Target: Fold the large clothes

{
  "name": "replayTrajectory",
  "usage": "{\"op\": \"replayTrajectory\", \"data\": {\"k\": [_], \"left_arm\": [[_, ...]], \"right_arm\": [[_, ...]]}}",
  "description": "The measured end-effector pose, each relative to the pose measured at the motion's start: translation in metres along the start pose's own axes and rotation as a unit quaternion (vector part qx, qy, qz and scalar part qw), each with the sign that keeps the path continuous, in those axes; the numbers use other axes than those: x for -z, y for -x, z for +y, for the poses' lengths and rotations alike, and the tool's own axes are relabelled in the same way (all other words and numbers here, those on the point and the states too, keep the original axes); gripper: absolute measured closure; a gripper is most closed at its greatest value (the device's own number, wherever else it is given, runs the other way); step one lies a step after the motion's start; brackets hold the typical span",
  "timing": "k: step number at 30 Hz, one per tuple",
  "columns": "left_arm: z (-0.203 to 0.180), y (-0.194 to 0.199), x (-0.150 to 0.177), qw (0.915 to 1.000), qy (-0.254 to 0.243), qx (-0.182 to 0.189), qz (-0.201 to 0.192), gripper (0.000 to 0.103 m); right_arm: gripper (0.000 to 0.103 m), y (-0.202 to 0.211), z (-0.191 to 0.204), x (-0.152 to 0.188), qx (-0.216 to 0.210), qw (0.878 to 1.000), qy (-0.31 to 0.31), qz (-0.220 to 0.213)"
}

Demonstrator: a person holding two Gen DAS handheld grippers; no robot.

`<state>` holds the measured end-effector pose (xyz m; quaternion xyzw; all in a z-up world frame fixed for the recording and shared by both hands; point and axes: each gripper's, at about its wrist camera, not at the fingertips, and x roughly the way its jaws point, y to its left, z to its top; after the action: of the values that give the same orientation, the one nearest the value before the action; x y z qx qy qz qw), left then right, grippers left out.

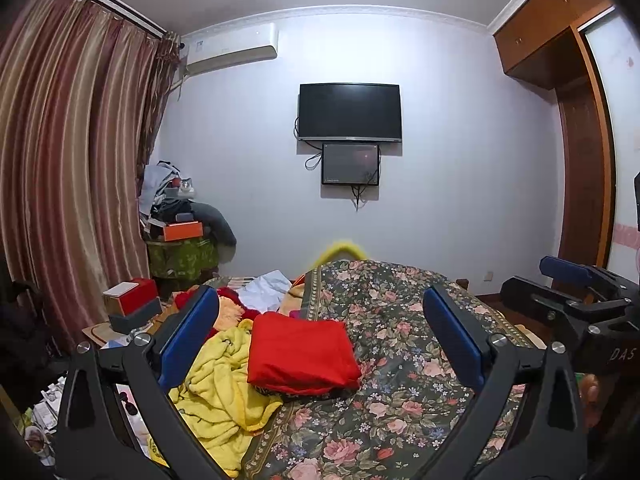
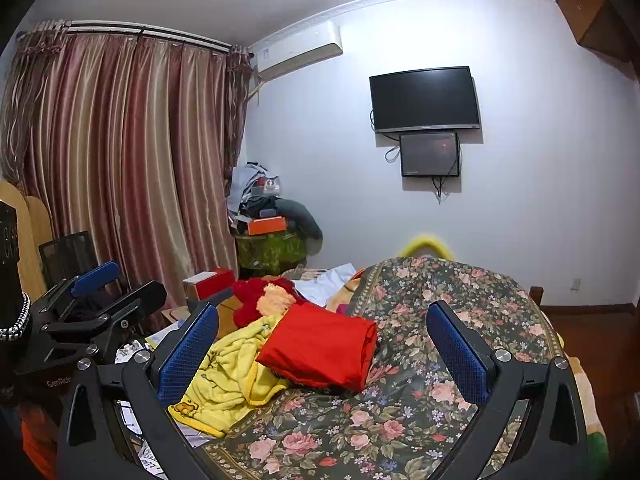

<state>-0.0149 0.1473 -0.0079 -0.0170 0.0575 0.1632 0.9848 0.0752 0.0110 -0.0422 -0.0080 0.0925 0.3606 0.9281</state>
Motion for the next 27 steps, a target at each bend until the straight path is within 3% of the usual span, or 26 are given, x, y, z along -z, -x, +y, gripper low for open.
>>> {"op": "replayTrajectory", "data": {"k": [27], "left_arm": [[-0.0001,-0.0099,0.0051,0.9998,0.006,0.008,0.015,0.000]], "right_arm": [[0.000,-0.0033,0.0001,0.0018,0.002,1.000,-0.005,0.003]]}}
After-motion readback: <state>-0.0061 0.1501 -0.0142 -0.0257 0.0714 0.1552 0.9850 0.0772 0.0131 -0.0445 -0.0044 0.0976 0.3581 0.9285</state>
